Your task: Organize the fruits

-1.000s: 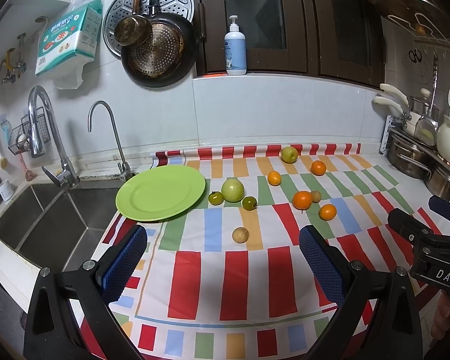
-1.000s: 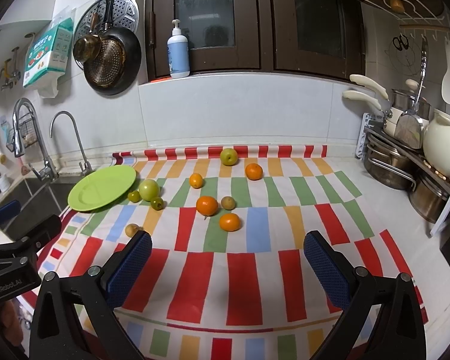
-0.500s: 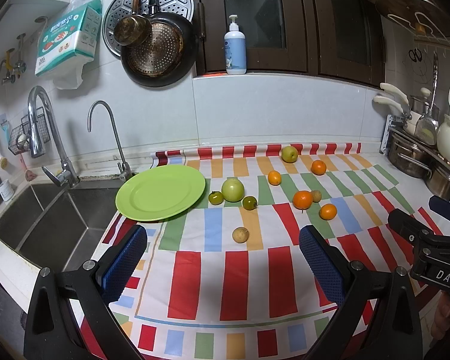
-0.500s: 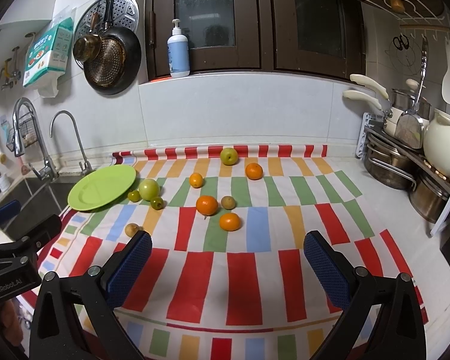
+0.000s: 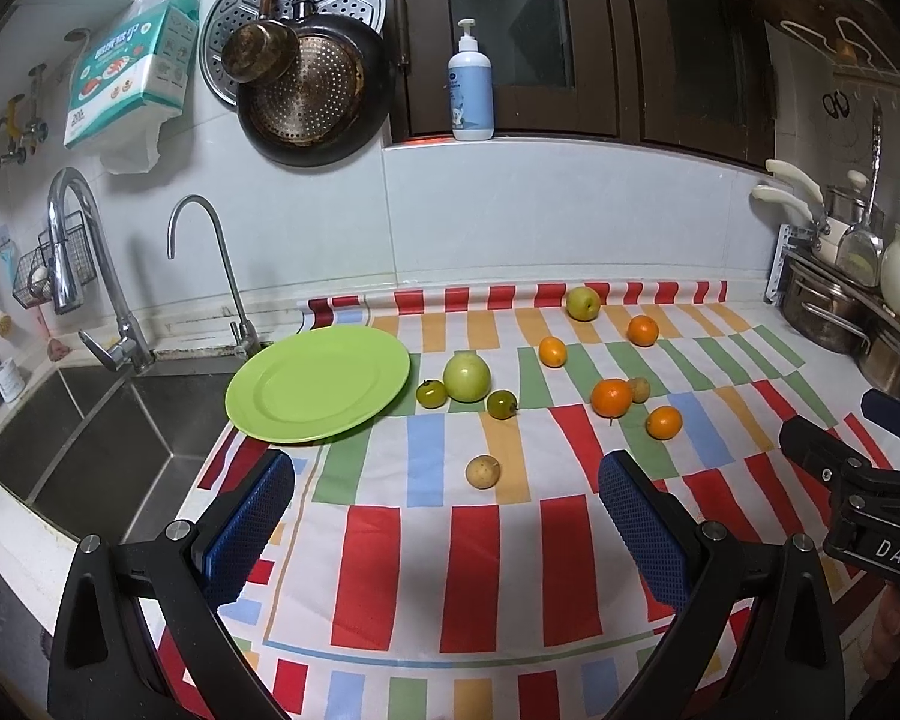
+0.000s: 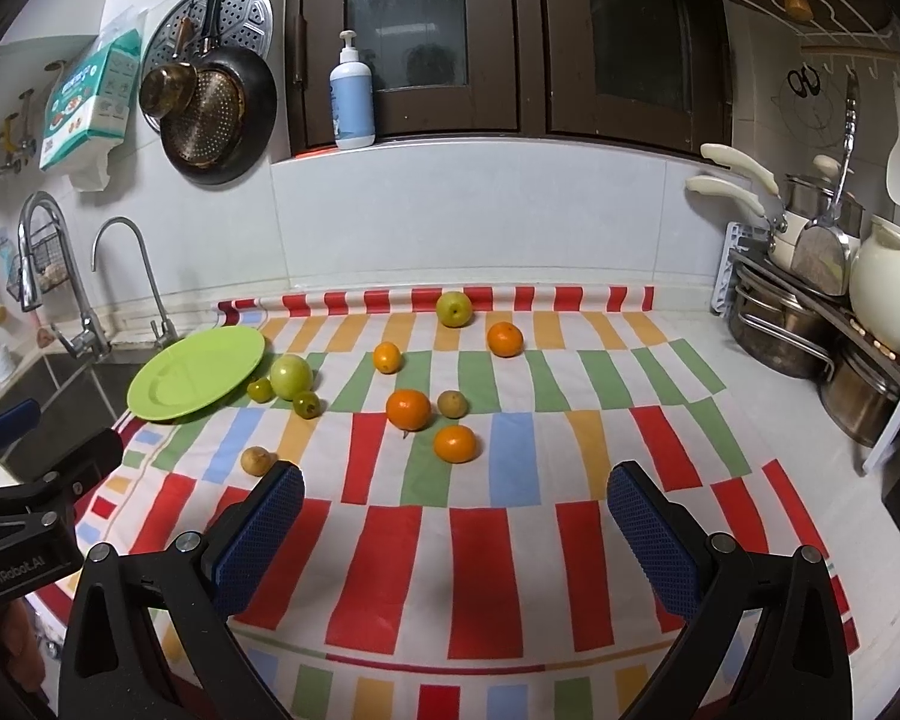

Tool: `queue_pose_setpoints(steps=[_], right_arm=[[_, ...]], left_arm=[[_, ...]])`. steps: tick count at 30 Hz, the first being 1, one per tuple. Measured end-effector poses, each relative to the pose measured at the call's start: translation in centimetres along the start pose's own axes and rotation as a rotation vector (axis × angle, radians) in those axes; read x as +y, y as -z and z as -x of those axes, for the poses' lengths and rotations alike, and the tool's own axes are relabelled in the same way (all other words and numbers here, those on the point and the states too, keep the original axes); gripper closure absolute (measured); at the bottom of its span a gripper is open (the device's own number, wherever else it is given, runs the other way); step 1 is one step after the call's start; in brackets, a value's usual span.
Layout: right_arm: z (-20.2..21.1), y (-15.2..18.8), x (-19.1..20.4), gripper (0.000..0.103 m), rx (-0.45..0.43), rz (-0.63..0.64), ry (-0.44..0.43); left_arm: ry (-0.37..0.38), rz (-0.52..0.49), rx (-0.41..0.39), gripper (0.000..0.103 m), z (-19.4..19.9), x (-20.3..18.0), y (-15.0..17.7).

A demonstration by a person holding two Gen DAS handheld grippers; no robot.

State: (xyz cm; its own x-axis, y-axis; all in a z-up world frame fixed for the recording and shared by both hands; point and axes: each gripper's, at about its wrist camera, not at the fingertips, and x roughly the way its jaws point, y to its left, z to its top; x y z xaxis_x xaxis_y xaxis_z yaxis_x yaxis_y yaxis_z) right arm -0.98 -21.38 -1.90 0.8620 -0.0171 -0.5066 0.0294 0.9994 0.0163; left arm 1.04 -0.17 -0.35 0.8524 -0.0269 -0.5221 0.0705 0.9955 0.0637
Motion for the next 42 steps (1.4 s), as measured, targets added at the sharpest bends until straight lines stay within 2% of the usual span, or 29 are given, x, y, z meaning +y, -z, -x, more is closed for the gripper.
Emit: queue_pose_setpoints(steps=[9, 17, 23, 31, 35, 42], right_arm=[[-3.3, -0.4, 0.3, 0.001, 0.041, 0.019, -0.019], [-7.0, -0.5, 0.2, 0.001, 0.088, 0.031, -0.022], [-10.0, -0.4, 0.2, 0.004, 0.135, 0.050, -0.013], [-14.4, -0.2, 0.1, 0.011, 0.209, 0.039, -0.025], [-16.5, 0.0, -0.3, 0.019, 0.255, 0.016, -0.041], [-18.6, 0.2, -0.4, 0.029, 0.294, 0.015, -0.057]], left_arm=[[-0.001, -0.029, 0.016, 0.000, -2.4, -0.3, -0.1], [-0.010, -0.060, 0.061, 0.010, -6.5, -0.9, 0.2], [0.023, -0.063, 0.125, 0.016, -9.9, -1.2, 0.4], [0.062, -0.059, 0.224, 0.026, -13.9, -1.6, 1.0], [0.068, -0.061, 0.267, 0.033, -15.4, -1.8, 1.3], [0.089, -0.053, 0.311, 0.046, -16.9, -1.9, 1.6]])
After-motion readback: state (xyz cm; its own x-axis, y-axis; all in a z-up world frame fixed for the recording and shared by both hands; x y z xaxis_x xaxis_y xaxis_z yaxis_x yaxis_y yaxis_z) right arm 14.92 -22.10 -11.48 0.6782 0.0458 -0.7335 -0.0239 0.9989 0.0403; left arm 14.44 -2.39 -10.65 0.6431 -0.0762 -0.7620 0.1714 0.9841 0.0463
